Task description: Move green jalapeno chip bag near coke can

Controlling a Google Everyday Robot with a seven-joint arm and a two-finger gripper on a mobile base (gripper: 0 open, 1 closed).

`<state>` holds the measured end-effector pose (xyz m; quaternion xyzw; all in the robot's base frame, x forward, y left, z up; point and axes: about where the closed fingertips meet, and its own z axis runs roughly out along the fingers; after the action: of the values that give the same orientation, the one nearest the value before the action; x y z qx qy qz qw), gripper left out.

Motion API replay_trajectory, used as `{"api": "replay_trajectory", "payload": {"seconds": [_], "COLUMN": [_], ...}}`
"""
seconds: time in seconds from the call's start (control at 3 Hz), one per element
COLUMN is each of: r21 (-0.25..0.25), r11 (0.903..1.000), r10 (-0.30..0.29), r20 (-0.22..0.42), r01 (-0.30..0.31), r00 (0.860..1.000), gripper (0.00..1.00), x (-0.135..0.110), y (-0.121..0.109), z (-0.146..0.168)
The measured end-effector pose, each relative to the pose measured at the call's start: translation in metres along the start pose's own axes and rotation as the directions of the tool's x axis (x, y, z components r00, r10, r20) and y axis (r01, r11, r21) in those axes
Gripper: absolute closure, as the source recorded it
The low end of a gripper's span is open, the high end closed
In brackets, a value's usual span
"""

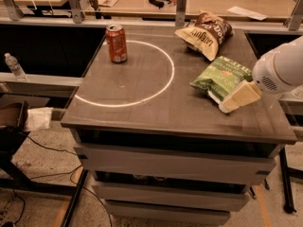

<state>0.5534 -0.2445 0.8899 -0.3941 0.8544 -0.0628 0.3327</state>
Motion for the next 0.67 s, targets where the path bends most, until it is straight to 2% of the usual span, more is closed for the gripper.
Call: {"api": "replay_trajectory", "payload": {"seconds": [0.33, 0.67], "r21": [0.000, -0.001], "r11": [1.0000, 0.9989], "r10": [-0.001, 0.046], "r20": [0.000, -0.014], "r01": [0.001, -0.046], "r00": [1.000, 0.999], "gripper": [0.00, 0.00], "x": [0.0001, -0.0035], "y": [0.0003, 0.0022], "z": [0.0001, 0.0082]}}
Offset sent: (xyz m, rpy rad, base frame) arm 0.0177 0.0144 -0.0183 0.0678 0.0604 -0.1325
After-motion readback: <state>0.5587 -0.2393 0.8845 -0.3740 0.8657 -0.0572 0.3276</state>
